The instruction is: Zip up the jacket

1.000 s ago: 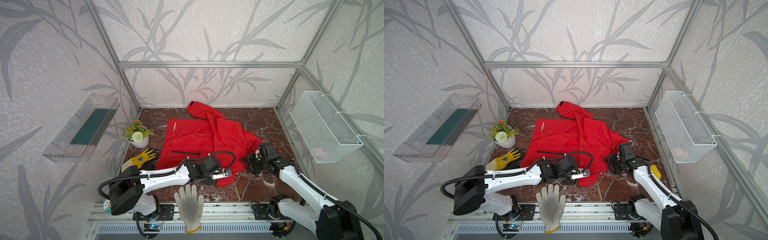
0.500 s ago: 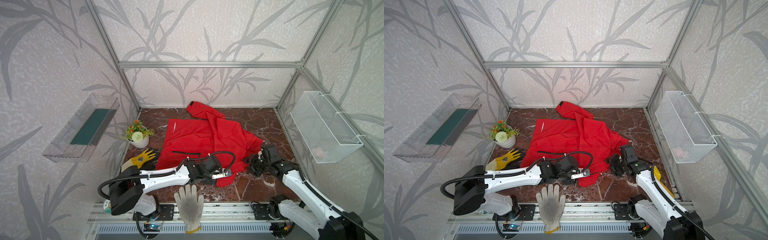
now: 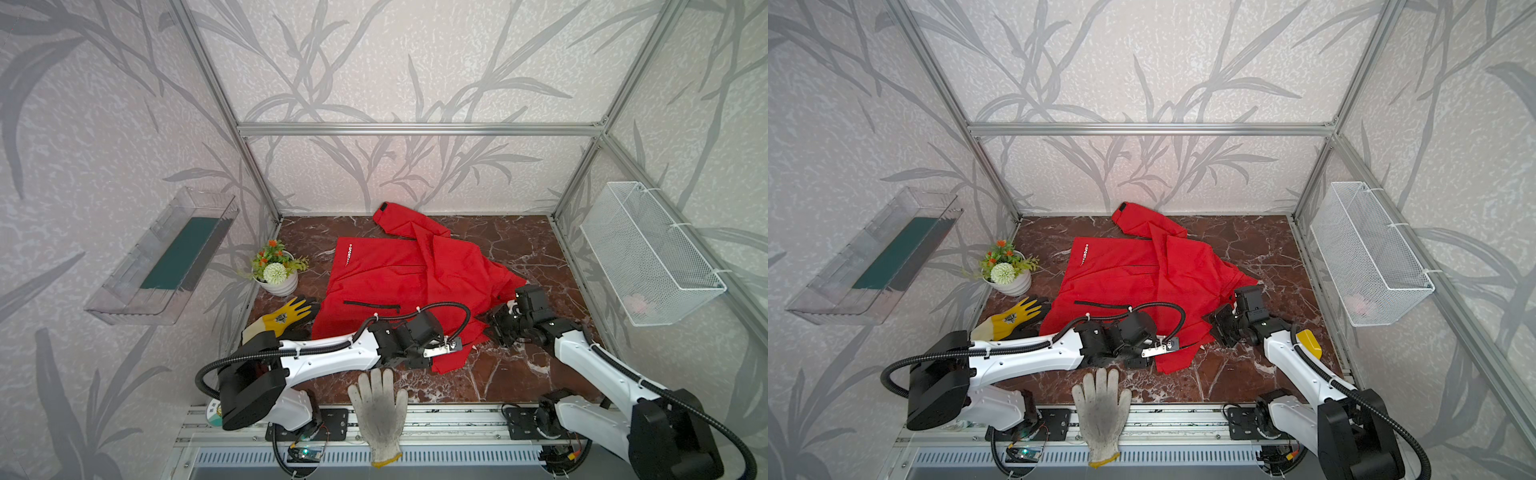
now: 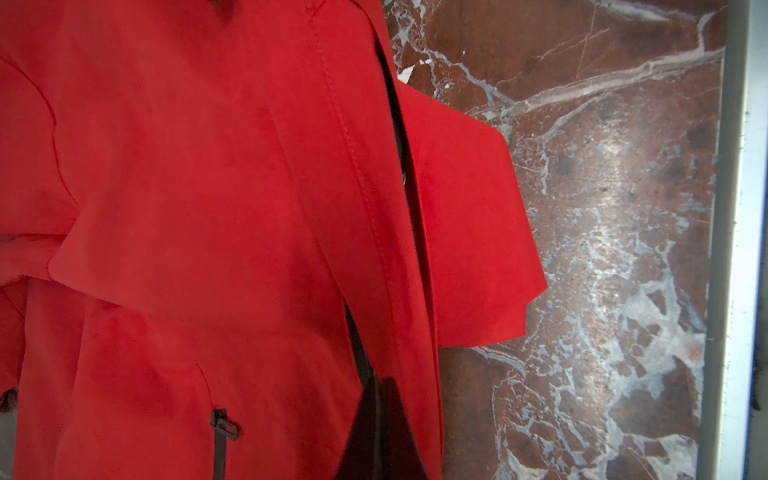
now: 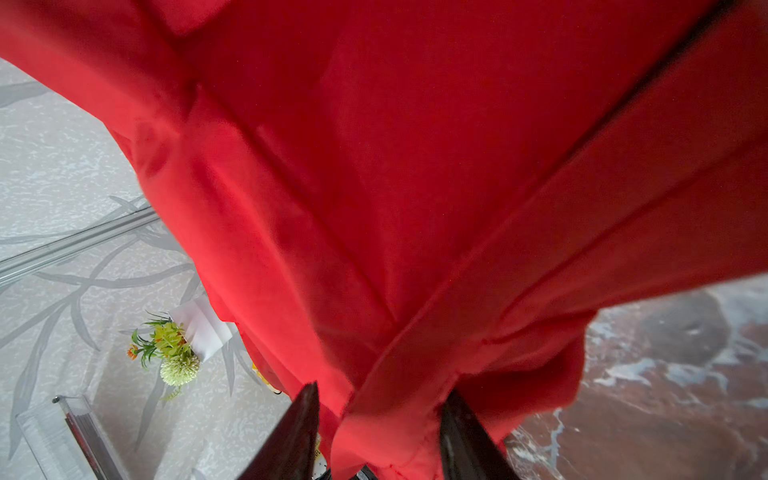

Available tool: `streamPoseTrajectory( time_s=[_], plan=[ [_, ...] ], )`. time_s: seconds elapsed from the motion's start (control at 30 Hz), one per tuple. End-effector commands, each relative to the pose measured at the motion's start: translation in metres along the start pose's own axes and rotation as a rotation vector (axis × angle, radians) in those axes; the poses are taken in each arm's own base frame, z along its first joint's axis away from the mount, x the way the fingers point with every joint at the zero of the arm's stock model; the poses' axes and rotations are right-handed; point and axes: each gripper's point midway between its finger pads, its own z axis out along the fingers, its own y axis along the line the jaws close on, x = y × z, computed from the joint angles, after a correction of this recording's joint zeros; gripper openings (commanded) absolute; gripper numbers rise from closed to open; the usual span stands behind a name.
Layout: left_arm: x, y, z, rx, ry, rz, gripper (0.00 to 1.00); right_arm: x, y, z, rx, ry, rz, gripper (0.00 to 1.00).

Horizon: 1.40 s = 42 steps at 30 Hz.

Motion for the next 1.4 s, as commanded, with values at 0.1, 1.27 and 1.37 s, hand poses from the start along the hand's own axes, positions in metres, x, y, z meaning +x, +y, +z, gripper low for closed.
streamPoseTrajectory(
  time_s=[0.1,1.27,1.37],
  plan=[
    [-0.001,-0.001,-0.009,-0.014,-0.005,0.038,0.00,-0.004,0.006,0.006,-0.022,-0.002,-0.009,0.49],
    [-0.002,-0.029,-0.008,-0.031,0.009,0.149,0.10,-0.020,0.023,-0.001,-0.283,-0.140,-0.043,0.00],
    [-0.012,-0.038,-0.013,0.011,-0.071,0.144,0.21,-0.020,0.019,0.000,-0.270,-0.146,-0.060,0.21]
  ],
)
